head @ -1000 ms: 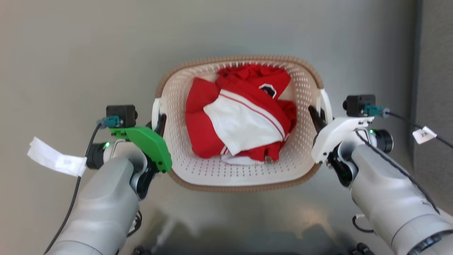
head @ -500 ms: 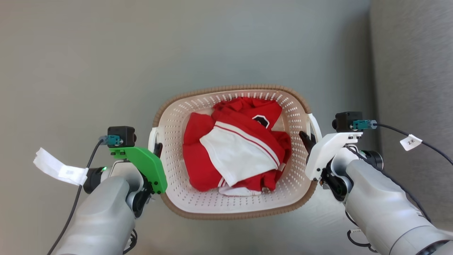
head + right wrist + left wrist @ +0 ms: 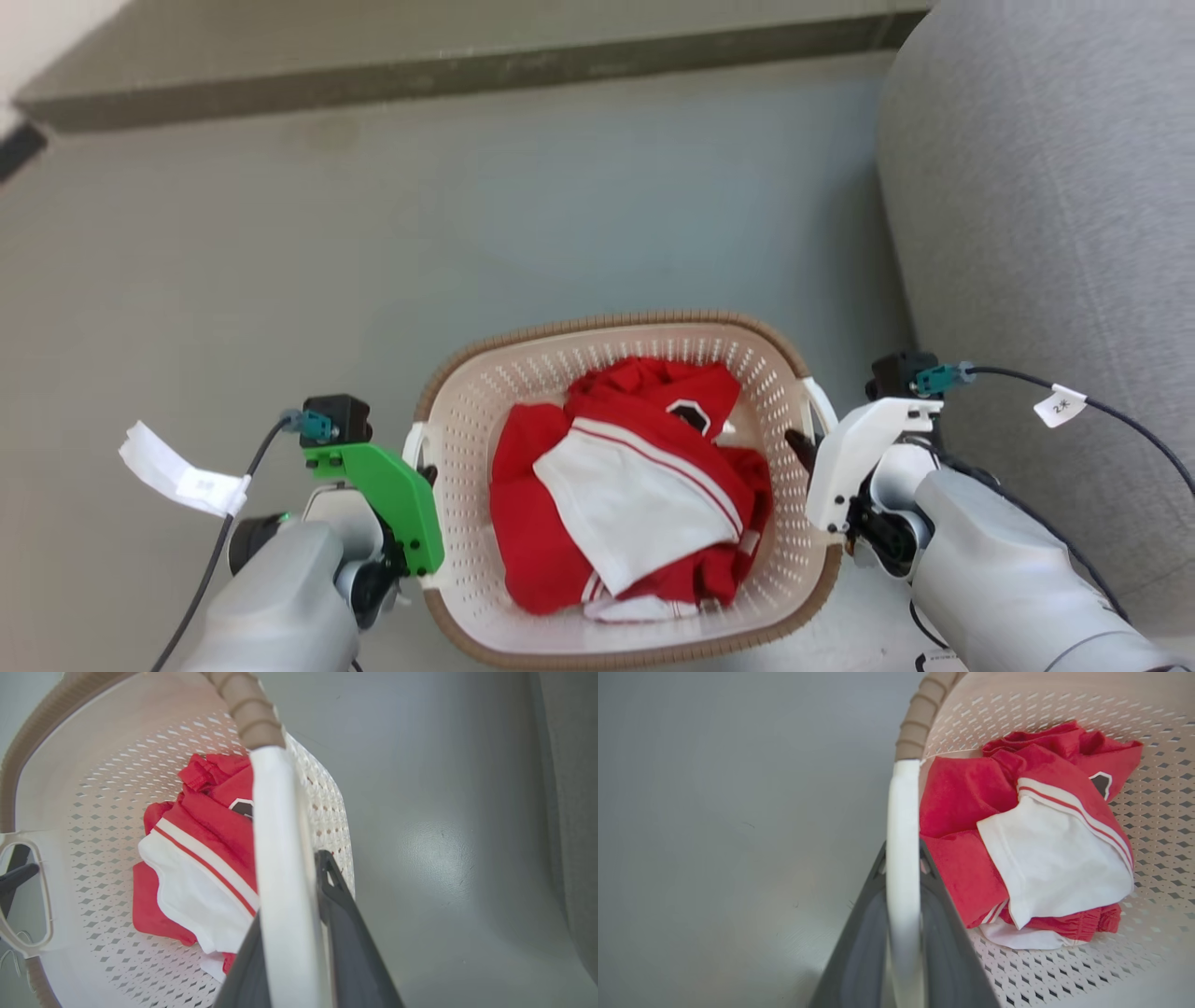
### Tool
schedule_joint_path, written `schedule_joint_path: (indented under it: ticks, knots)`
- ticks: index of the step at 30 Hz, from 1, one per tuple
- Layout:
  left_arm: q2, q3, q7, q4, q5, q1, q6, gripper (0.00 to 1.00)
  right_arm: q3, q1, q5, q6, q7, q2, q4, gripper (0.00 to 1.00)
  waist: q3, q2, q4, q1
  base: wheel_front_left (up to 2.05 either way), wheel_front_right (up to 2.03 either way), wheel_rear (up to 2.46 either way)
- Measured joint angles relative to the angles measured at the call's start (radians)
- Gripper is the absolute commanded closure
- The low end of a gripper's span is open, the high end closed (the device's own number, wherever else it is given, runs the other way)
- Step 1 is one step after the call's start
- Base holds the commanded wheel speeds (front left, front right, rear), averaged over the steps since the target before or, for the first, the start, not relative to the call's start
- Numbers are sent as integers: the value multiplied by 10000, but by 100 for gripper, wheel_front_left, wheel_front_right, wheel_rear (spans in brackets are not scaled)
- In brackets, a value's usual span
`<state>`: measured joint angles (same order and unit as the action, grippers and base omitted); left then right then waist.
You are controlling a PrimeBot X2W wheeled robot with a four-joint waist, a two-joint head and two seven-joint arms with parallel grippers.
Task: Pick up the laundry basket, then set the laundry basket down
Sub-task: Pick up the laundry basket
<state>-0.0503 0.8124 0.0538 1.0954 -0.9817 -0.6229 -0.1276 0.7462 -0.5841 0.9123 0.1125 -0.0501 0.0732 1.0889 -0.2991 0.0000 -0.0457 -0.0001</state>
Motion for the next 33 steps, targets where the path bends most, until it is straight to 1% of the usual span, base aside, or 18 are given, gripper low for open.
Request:
schedule_joint_path:
  ticks: [10,14,17,23,25,33]
  knots:
    - [46,104,794,324,-489,749,-42,100,211,678,736,0,-1018,-65,176,100,1460,0,-286,0,0,0,0]
    - [59,146,1156,391,-579,839,-42,100,299,807,869,-4,-1407,-67,247,100,1976,0,-376,0,0,0,0]
    - [84,180,1233,468,-596,835,-42,100,336,806,917,-4,-1584,-73,305,100,2263,0,-444,0,0,0,0]
    - [102,240,1586,640,-596,802,-42,100,401,806,1116,-15,-1923,-73,322,100,2521,0,-550,0,0,0,0]
    - [134,244,1793,748,-602,787,-44,100,437,802,1206,-86,-2121,-73,351,100,2553,0,-587,0,0,0,0]
    - [169,230,1919,884,-633,674,-44,100,571,730,1275,-88,-2253,-75,359,100,2526,0,-596,0,0,0,0]
